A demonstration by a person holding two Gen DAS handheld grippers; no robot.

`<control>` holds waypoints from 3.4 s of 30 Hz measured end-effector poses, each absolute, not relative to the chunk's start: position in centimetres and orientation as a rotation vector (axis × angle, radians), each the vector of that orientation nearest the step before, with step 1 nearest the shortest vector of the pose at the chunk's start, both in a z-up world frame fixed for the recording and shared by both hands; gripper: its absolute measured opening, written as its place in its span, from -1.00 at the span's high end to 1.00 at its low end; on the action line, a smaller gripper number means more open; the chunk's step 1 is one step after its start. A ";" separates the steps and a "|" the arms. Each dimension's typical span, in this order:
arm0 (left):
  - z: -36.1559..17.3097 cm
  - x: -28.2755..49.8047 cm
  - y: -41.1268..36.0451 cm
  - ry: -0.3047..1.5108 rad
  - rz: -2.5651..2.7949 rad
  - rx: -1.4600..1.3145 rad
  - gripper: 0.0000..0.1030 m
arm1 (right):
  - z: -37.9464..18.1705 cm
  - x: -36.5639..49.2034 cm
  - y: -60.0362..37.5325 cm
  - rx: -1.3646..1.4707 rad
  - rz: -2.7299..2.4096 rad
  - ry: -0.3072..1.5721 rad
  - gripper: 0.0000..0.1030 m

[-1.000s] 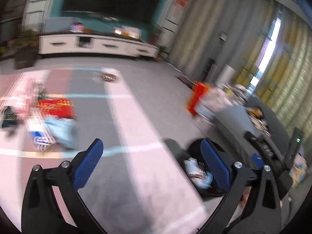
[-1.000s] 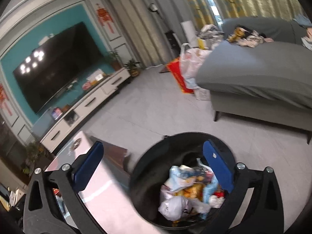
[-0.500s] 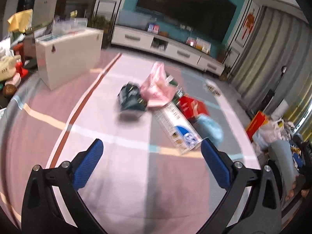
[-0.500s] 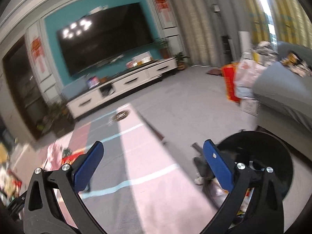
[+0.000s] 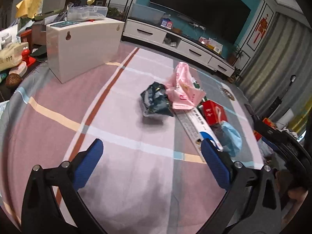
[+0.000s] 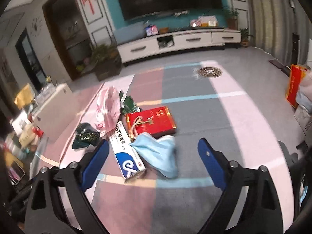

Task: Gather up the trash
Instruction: 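Grasp the white ointment box with the left tool while the right tool grasps the blue mask, then carry the ointment box and blue mask in both tools over the bin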

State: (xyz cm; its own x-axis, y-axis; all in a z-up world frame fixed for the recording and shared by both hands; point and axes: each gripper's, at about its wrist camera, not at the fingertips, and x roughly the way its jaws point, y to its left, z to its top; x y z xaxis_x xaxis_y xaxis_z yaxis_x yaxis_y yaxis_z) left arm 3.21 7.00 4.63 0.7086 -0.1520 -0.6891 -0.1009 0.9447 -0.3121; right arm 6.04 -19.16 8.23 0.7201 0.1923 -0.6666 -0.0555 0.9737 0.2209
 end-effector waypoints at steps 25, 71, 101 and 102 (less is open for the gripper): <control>3.7 3.7 3.8 0.833 -0.051 -0.242 -0.93 | 5.4 4.8 -23.1 0.160 0.053 0.825 0.40; 4.2 5.0 -9.6 0.848 0.056 -0.165 0.20 | 7.9 1.4 -34.6 0.415 -0.023 0.744 0.40; 14.9 -6.9 -29.3 0.533 -0.428 0.049 0.17 | 12.1 -12.0 -47.1 0.470 -0.427 0.512 0.40; 14.8 -7.1 -29.9 0.540 -0.442 0.049 0.17 | 12.0 -12.4 -47.6 0.484 -0.440 0.513 0.40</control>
